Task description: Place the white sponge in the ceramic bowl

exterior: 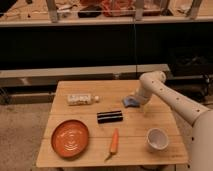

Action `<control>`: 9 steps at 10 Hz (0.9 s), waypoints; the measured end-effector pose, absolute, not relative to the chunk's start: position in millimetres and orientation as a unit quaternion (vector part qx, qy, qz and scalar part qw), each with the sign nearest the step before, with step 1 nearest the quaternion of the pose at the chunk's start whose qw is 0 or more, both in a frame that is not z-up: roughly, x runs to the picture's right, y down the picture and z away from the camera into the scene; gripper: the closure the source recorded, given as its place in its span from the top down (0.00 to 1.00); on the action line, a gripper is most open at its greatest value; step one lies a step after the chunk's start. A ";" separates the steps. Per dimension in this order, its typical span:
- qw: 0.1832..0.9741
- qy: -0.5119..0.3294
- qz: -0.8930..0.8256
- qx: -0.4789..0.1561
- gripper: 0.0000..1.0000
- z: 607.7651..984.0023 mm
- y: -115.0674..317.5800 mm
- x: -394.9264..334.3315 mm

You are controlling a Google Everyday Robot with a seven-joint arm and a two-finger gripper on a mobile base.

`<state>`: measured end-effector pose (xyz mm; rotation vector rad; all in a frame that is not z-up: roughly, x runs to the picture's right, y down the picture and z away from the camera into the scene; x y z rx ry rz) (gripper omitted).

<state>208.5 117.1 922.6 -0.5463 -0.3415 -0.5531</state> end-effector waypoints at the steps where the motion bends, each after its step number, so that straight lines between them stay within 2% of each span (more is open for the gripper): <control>1: 0.911 -0.165 -0.268 -0.266 0.80 925.1 119.2 209.4; 3: 0.912 -0.163 -0.266 -0.267 0.77 929.0 123.1 210.4; 4: 0.912 -0.162 -0.265 -0.267 0.71 929.6 124.4 211.5; 9: 0.914 -0.158 -0.260 -0.268 0.19 928.2 126.8 214.5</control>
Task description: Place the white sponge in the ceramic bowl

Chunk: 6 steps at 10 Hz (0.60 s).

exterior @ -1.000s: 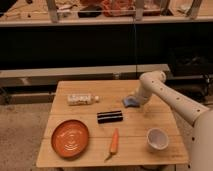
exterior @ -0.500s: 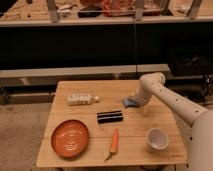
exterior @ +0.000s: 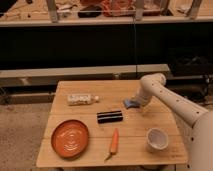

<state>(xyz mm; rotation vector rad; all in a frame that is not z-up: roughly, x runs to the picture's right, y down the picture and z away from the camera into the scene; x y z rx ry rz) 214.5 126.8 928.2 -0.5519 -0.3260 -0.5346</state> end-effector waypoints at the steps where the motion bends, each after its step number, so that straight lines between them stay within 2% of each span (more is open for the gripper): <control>1: 0.914 -0.158 -0.262 -0.265 0.07 927.8 124.1 212.9; 3: 0.914 -0.158 -0.262 -0.267 0.01 927.0 124.5 212.4; 6: 0.915 -0.158 -0.257 -0.268 0.01 925.8 129.4 215.0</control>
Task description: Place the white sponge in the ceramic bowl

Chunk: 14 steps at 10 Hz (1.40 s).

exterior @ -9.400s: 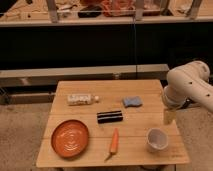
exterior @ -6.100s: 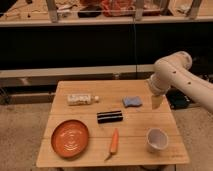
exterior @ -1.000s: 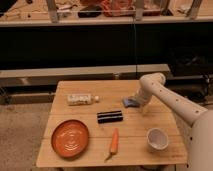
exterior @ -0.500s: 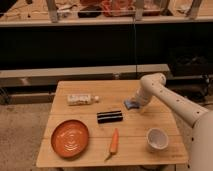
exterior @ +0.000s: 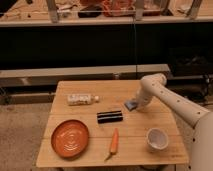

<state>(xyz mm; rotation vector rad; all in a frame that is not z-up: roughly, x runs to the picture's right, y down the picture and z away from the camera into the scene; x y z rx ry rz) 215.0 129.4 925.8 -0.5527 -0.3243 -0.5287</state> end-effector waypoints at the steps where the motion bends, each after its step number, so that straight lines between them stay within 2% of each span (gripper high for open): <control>1: 0.915 -0.156 -0.258 -0.268 0.01 925.4 128.6 215.8; 14: 0.906 -0.161 -0.285 -0.267 0.01 904.0 119.4 216.4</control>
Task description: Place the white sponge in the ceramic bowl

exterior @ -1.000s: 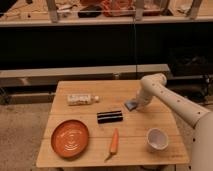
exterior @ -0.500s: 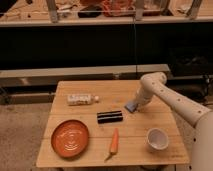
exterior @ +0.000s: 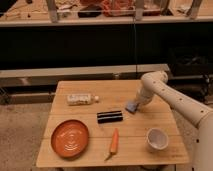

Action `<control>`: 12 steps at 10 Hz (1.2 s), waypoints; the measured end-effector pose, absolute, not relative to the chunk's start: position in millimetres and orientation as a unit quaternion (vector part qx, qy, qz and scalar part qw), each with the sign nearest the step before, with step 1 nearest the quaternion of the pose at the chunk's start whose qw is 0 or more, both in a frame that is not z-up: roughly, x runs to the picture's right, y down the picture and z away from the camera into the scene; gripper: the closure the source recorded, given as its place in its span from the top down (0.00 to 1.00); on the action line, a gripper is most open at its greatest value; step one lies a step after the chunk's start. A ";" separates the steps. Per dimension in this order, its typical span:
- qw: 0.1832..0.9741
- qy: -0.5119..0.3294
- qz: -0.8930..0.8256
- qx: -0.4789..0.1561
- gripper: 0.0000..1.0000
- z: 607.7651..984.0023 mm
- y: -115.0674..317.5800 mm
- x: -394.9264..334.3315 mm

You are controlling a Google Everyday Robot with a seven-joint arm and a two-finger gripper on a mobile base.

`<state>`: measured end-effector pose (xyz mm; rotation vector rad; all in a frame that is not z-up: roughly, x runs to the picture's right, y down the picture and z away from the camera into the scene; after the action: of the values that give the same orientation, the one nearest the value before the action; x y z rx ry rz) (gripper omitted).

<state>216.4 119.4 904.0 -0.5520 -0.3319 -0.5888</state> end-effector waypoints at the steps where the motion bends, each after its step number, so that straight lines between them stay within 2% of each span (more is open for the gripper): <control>1: 0.906 -0.158 -0.289 -0.266 0.01 902.9 121.1 217.8; 3: 0.907 -0.156 -0.291 -0.263 0.08 899.9 121.4 220.2; 5: 0.906 -0.153 -0.296 -0.262 0.08 896.5 123.3 222.9; 7: 0.904 -0.152 -0.304 -0.260 0.01 893.4 125.3 222.1; 9: 0.903 -0.149 -0.309 -0.259 0.01 891.1 126.4 224.8; 12: 0.900 -0.148 -0.319 -0.258 0.09 887.3 128.4 225.6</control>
<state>225.6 128.4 887.3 -0.5349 -0.3063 -0.6604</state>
